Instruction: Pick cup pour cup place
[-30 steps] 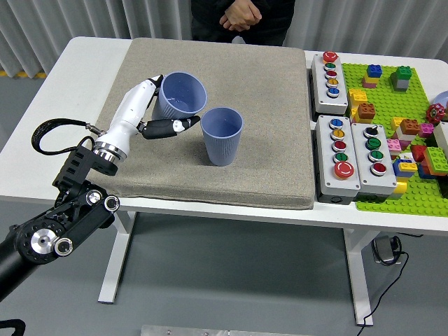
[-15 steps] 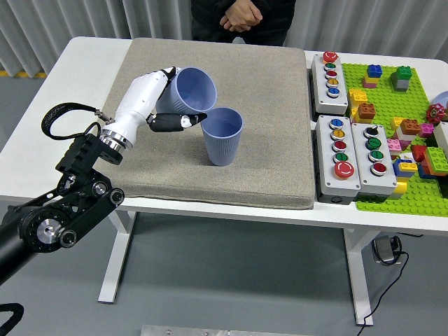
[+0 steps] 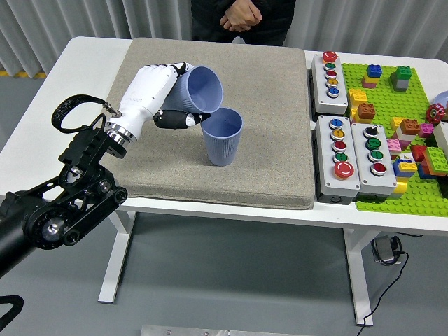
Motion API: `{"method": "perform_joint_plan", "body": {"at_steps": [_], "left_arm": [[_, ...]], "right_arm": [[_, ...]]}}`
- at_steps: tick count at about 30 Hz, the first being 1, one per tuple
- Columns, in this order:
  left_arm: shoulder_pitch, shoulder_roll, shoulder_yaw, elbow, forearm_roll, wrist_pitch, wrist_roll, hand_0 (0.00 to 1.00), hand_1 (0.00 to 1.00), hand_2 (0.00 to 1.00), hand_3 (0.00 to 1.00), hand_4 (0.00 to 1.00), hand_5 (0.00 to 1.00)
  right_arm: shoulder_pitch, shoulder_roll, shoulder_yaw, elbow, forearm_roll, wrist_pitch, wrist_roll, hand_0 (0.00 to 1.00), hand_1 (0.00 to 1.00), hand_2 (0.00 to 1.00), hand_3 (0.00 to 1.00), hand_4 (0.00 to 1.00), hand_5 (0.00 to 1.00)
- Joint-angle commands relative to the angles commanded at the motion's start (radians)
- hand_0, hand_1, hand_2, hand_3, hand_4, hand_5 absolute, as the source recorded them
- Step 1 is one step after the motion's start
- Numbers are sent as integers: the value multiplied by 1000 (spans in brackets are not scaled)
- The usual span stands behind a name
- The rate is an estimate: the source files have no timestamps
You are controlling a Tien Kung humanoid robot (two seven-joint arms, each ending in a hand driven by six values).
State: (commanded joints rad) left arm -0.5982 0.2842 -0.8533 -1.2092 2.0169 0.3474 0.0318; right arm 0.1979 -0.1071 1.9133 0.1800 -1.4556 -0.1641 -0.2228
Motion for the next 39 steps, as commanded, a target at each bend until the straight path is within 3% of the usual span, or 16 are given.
{"method": "perform_joint_plan", "body": {"at_steps": [12, 16, 21, 39], "left_arm": [[-14, -3, 23, 9, 84, -4, 23, 579, 530, 527, 557, 822, 248], [-18, -1, 23, 9, 172, -5, 27, 579, 530, 527, 557, 822, 248], [-21, 2, 24, -3, 217, -11, 36, 578, 529, 527, 557, 823, 254], [-30, 12, 50, -5, 252, -2, 69, 574, 529, 525, 557, 817, 257]], "right_arm": [[-1, 0, 0, 0, 2, -1, 1, 694, 615, 590, 589, 2, 243], [-3, 0, 0, 0, 2, -1, 1, 694, 615, 590, 589, 2, 243], [-4, 1, 1, 0, -1, -1, 1, 694, 615, 590, 590, 2, 239], [-10, 1, 0, 0, 0, -1, 1, 694, 615, 590, 590, 2, 239]]}}
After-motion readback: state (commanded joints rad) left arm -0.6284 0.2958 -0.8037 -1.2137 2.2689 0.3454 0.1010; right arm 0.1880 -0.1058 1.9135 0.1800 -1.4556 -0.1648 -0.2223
